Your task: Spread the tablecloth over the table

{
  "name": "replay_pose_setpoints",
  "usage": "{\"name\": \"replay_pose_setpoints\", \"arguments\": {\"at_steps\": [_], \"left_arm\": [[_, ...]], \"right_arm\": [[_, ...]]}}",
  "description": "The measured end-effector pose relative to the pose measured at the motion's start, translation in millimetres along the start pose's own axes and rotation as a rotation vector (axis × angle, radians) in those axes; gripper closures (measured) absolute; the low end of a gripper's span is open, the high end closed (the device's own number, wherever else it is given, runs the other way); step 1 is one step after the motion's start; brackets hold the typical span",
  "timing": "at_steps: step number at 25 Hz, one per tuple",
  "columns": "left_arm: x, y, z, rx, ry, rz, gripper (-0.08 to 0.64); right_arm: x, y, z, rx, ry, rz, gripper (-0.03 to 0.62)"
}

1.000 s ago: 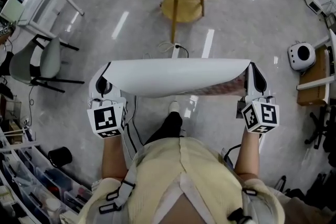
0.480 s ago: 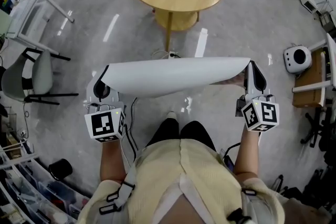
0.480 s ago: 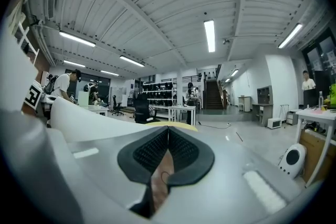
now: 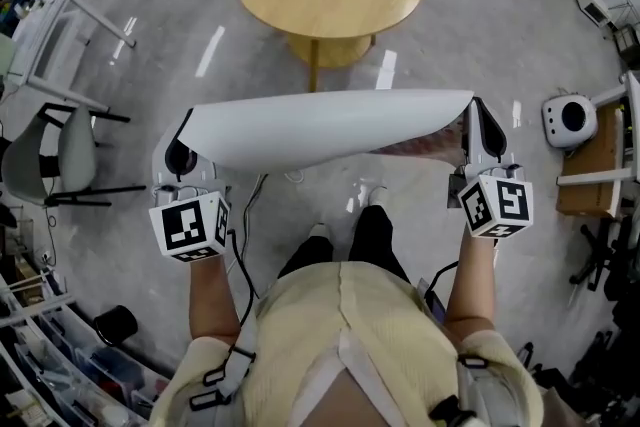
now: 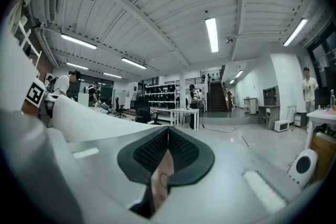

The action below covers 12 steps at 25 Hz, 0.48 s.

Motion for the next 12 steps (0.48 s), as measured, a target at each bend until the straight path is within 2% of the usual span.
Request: {"name": "replay_pose_setpoints", "arguments": {"at_steps": [12], "left_arm": [[90,12,66,0.017,0.132,-0.034,0.554]], "right_arm": [[91,1,103,0.038,0.11,0.038,0.584]]}}
Point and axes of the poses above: the fingertips, and each gripper's own axes: x forward along the fingers, z to its right, y out of its top, the point moved 1 cm from there along -x, backward along the fingers, and after that the axes turned 11 degrees about z, right-handed, at the moved point
